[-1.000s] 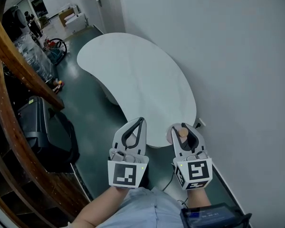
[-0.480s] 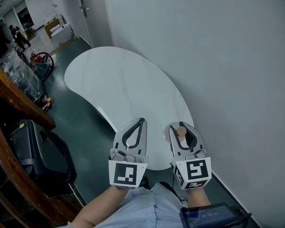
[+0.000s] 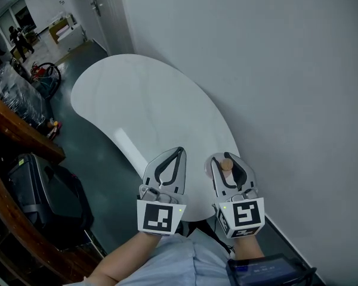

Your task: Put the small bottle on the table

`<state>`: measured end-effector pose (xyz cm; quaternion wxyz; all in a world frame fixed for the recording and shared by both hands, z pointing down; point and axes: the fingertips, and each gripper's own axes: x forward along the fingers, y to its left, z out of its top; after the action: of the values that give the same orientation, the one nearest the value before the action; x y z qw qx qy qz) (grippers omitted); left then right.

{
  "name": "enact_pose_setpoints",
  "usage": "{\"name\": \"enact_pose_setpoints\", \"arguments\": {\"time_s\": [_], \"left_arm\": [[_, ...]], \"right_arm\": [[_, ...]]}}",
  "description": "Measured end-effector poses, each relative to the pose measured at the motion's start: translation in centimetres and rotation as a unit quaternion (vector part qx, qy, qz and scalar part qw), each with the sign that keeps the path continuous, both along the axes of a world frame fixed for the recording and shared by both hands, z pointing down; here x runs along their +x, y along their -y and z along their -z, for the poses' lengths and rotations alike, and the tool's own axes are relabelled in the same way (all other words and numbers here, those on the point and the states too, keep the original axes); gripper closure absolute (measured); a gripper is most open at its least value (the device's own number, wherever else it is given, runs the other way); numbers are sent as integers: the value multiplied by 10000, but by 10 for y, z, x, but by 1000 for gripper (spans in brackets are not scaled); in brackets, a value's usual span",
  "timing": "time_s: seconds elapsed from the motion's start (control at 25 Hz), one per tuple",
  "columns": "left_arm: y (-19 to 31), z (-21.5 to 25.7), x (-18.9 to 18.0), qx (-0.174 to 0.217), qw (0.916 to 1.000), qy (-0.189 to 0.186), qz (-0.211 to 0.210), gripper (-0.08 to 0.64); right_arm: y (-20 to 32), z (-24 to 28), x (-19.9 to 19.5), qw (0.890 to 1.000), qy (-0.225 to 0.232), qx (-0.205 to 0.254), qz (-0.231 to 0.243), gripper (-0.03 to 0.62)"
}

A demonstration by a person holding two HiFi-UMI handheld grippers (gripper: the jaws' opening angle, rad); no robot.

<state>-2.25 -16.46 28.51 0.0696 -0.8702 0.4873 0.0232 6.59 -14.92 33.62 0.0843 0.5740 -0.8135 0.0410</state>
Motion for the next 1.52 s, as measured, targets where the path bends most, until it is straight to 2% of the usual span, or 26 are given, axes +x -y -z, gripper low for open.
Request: {"name": "enact_pose_setpoints", "arguments": {"time_s": [0.4, 0.6, 1.04, 1.52], "left_arm": [[44, -31, 13, -576, 9978, -93, 307, 560], [59, -44, 8, -810, 9955, -92, 485, 560], [72, -82, 0, -1380, 9876, -30, 746, 560], [72, -101, -8, -1775, 9795, 92, 953, 560]], "right_arm": [[41, -36, 11, 9988, 13, -400, 283, 468], [52, -60, 14, 9973, 12, -664, 327, 468], [64, -111, 11, 9929, -24, -1112, 428, 468], [63, -150, 9, 9870, -54, -1521, 521, 468]]}}
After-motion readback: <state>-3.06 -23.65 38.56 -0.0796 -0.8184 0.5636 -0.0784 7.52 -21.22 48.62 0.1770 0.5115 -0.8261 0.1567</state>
